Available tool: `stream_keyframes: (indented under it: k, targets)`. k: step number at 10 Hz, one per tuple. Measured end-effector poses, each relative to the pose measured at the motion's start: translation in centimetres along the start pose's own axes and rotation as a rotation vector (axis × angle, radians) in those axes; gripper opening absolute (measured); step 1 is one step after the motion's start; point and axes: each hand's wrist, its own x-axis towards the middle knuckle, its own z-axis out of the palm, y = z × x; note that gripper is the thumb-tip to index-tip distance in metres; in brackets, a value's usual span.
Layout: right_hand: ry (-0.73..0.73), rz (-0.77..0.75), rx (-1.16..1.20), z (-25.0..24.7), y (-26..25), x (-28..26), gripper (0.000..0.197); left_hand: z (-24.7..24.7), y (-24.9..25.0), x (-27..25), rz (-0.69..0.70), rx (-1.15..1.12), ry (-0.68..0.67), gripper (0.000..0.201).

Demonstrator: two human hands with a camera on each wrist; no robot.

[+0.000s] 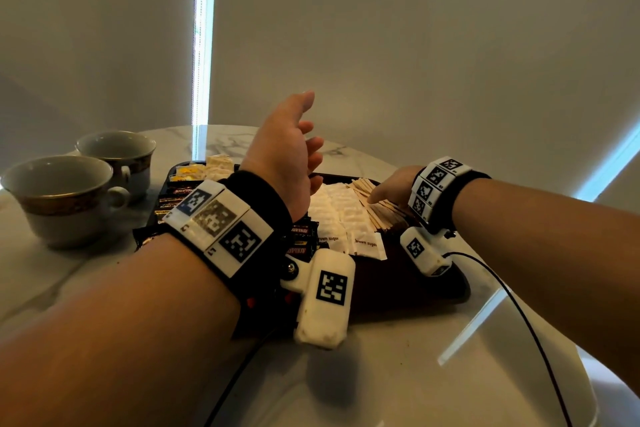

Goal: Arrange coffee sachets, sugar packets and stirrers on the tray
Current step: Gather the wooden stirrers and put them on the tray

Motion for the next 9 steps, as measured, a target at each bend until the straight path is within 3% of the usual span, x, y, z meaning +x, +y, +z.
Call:
stream_keyframes:
  k: [2, 3, 5, 7, 8, 9]
  targets:
    - [0.118, -0.095, -0.198, 0.6, -1.3, 1.6, 0.037, 0.0, 0.1, 0.1, 0.001, -0.003, -0.003, 0.049]
    - [0.103, -0.093, -0.333, 0.5, -1.7, 1.9, 0.024, -0.1, 0.1, 0.1, -0.001, -0.001, 0.002, 0.049]
    - [0.116, -0.085, -0.345, 0.4, -1.6, 2.6, 0.025, -0.2, 0.2, 0.4, -0.004, -0.002, 0.009, 0.048]
    - [0.101, -0.066, -0.149, 0.2, -0.7, 2.6, 0.019, -0.2, 0.2, 0.5, -0.012, 0.001, 0.013, 0.047]
    - [0.132, -0.072, 0.124, -0.5, 0.4, 2.4, 0.015, -0.2, 0.3, 0.5, -0.032, 0.016, 0.021, 0.045]
    - [0.114, 0.054, 0.169, -1.1, 2.3, 1.5, 0.013, -0.2, 0.3, 0.5, -0.064, 0.032, 0.019, 0.042]
